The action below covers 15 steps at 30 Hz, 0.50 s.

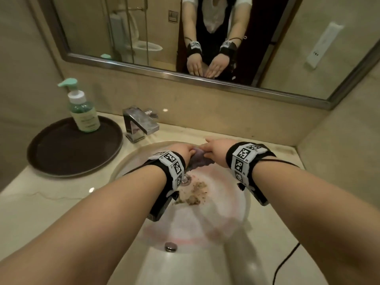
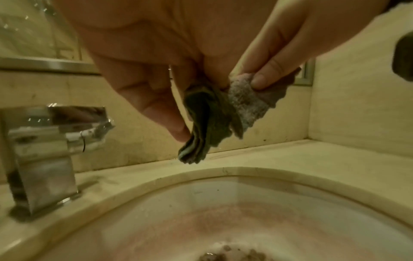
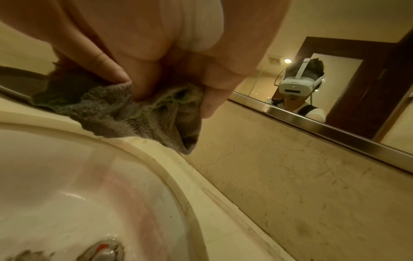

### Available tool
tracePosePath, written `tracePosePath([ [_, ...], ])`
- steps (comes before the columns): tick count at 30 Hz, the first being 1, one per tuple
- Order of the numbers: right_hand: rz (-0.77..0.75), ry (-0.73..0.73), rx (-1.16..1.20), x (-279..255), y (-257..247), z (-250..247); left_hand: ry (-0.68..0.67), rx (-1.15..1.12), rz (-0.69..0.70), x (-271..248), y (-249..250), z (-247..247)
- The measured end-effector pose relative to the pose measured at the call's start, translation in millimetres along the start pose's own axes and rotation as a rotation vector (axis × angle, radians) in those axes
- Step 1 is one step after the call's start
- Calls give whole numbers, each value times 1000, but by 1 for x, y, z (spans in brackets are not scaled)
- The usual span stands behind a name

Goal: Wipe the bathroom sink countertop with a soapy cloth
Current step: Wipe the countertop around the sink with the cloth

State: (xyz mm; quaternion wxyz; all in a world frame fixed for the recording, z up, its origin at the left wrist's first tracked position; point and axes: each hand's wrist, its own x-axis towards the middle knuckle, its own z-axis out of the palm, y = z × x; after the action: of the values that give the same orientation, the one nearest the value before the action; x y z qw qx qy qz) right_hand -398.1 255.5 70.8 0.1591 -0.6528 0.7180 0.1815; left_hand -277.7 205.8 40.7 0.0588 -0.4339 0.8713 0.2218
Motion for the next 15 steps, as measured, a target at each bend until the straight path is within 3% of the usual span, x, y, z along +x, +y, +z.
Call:
tracePosePath([
  [2,-63,-17,20,20,17,-6,26,52,-52,16,7,-4],
  [8,-16,-87,-34,85,45,-28,32,-18,-121,74,11,-12],
  [15,-166,133,-80,139,60,-20,137,-118,-170,138,-21,0],
])
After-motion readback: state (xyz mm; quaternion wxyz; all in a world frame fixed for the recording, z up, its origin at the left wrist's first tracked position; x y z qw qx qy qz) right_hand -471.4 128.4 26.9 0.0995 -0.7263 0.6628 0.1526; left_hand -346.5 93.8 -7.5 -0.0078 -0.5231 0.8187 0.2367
